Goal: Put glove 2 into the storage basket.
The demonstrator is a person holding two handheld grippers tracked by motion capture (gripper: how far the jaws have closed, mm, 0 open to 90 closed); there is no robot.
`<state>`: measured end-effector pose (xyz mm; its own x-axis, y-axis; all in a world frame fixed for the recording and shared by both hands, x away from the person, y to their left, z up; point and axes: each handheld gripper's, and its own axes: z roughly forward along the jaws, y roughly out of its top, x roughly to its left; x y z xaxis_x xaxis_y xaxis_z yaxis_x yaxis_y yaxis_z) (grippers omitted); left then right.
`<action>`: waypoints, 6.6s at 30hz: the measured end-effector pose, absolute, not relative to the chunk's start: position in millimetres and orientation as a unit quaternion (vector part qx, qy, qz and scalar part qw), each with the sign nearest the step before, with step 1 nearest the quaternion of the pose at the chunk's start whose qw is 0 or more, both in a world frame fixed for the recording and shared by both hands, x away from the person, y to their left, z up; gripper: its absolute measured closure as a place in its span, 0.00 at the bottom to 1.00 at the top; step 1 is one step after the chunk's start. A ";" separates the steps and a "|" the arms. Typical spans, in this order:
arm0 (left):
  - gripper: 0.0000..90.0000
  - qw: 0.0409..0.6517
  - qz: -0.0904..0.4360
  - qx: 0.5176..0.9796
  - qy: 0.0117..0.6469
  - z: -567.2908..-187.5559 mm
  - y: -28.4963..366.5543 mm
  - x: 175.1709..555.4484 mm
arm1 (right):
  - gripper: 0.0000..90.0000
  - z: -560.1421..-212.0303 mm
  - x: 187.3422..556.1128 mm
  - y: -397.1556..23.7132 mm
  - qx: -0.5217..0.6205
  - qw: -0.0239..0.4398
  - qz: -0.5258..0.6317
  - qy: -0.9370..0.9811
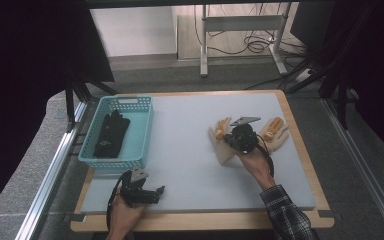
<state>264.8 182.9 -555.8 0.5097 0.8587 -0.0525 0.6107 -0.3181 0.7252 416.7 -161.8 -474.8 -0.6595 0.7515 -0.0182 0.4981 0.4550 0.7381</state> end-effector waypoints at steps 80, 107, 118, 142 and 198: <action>0.03 0.355 0.175 0.792 0.465 -555.9 182.5 265.0 | 0.48 -478.0 418.7 -276.8 0.503 0.240 0.352 0.752; 0.03 0.355 0.175 0.791 0.466 -556.0 182.3 265.0 | 0.68 -500.9 437.4 -283.9 0.479 0.272 0.304 0.777; 0.03 0.355 0.175 0.791 0.467 -556.0 182.2 265.0 | 0.68 -461.9 409.9 -244.0 0.366 0.234 0.361 0.825; 0.03 0.355 0.175 0.791 0.467 -556.0 182.2 265.0 | 0.67 -472.9 409.5 -125.1 0.165 0.144 0.356 0.908; 0.04 0.352 0.178 0.790 0.470 -555.8 180.9 264.6 | 0.91 -527.9 367.1 -113.3 0.247 0.089 0.385 0.885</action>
<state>264.6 180.9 -555.8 0.4943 0.8679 -0.0493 0.6171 -0.3104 0.7231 367.1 -113.3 -527.9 -0.8620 0.5058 0.0323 0.3684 0.5816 0.7253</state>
